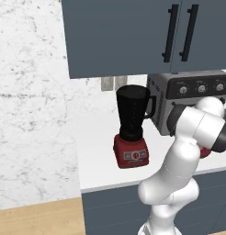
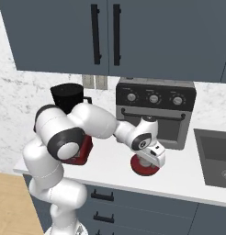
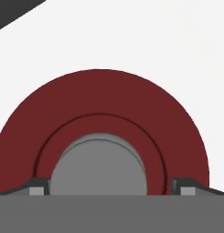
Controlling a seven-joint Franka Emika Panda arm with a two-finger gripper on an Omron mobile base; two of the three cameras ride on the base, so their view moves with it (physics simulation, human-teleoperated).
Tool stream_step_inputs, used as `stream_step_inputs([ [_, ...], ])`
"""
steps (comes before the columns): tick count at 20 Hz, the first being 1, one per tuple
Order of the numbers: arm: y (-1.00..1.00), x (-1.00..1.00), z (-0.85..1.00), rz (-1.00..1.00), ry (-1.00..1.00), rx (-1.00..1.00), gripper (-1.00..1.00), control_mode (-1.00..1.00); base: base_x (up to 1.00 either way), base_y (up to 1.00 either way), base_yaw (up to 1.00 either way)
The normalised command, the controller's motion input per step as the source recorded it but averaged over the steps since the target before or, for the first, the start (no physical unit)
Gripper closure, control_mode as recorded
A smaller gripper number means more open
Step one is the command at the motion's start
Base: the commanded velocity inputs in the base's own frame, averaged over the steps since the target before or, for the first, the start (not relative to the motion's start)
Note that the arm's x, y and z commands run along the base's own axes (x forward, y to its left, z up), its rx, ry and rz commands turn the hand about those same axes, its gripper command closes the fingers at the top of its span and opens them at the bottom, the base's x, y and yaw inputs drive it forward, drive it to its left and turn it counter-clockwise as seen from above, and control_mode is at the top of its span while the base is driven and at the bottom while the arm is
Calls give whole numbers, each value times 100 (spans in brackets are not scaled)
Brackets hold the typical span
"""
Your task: Close the lid blender by securely placing the lid on top.
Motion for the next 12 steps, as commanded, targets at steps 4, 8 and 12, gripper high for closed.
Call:
stream_step_inputs([
  [4,11,32,-24,0,0,0,100,-100,0,0,0],
  [8,3,16,-9,0,0,0,100,-100,0,0,0],
  [12,0,0,0,0,0,0,100,-100,0,0,0],
])
